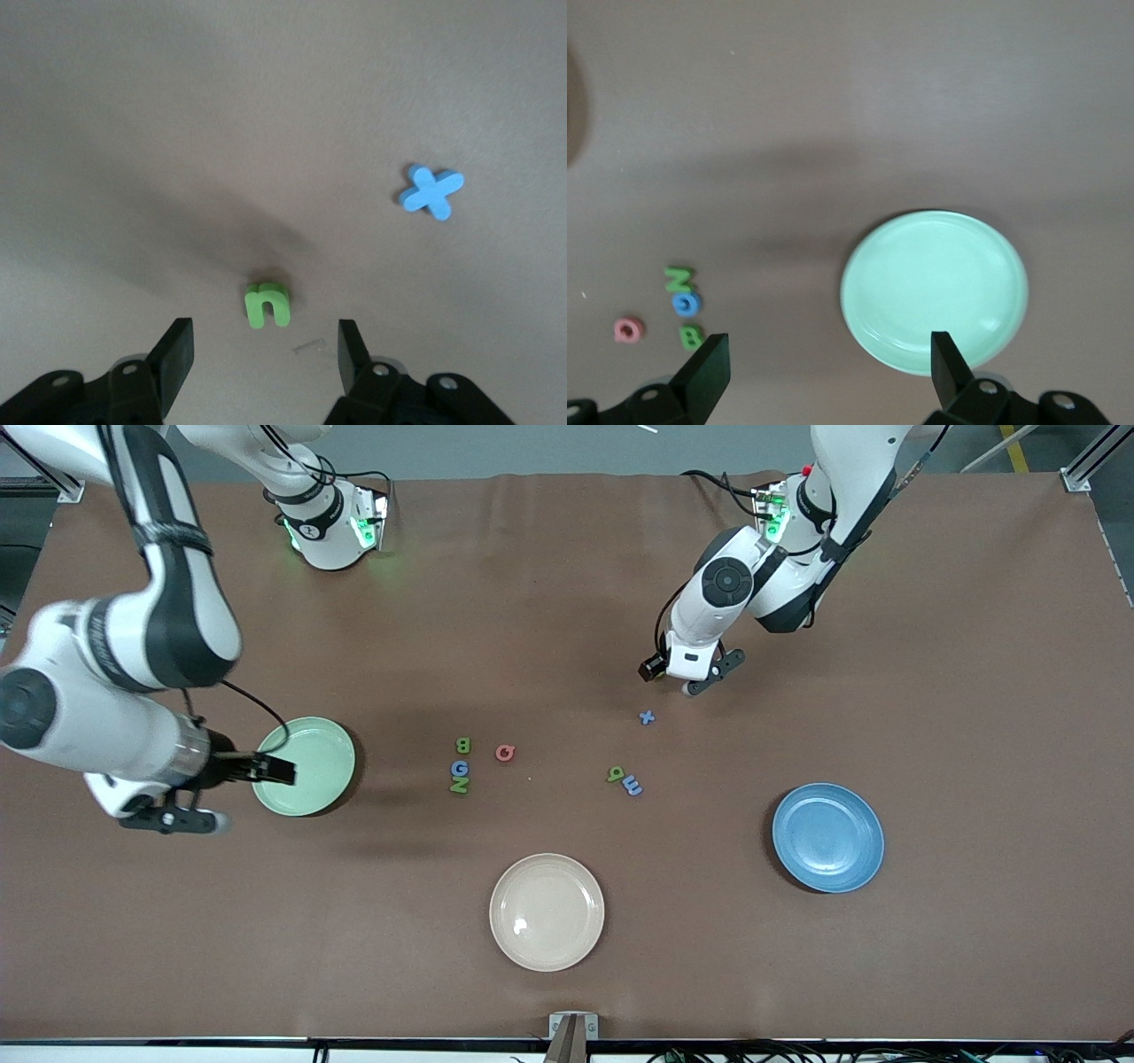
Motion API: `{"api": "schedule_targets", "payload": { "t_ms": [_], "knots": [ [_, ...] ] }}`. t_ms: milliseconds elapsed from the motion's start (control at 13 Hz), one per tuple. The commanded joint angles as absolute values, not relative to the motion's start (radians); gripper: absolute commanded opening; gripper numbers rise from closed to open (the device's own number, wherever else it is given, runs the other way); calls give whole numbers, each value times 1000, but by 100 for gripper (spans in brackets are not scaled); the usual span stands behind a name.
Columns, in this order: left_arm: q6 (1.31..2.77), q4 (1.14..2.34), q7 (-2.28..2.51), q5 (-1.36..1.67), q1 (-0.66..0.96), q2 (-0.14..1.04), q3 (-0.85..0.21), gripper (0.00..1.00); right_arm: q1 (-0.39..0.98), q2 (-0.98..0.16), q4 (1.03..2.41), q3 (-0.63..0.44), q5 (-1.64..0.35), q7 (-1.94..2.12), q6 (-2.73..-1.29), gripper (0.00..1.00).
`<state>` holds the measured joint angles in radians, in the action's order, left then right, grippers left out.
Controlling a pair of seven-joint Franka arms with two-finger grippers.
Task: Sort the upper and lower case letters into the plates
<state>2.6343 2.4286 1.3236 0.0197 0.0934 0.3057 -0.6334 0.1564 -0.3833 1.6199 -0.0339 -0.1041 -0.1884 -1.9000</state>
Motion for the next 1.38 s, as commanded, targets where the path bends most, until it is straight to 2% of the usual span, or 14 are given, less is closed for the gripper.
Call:
{"api": "schedule_targets", "payload": {
  "t_ms": [0,537,844,920,1074,1150,1304],
  "knots": [
    [2658,2427,1359,8,104,330,-634,68,202,-469,1606,-40,-141,-241,-1995,100],
    [2700,2418,1390,-31,100,400,-629,63,385,-641,1618,-41,-138,-489,-2284,100],
    [2704,2416,1396,-32,95,408,-624,57,446,-644,1774,-41,-138,-522,-2477,99],
    [2704,2416,1397,-32,92,414,-624,56,460,-643,1801,-41,-138,-522,-2499,97],
    [2704,2410,1397,-32,98,419,-600,50,489,-643,1828,-43,-138,-522,-2520,81],
    [2704,2405,1396,-32,98,432,-598,45,497,-643,1844,-43,-138,-523,-2542,75],
    [2704,2395,1396,-32,94,440,-595,33,514,-643,1856,-43,-138,-535,-2557,71]
  ]
}}
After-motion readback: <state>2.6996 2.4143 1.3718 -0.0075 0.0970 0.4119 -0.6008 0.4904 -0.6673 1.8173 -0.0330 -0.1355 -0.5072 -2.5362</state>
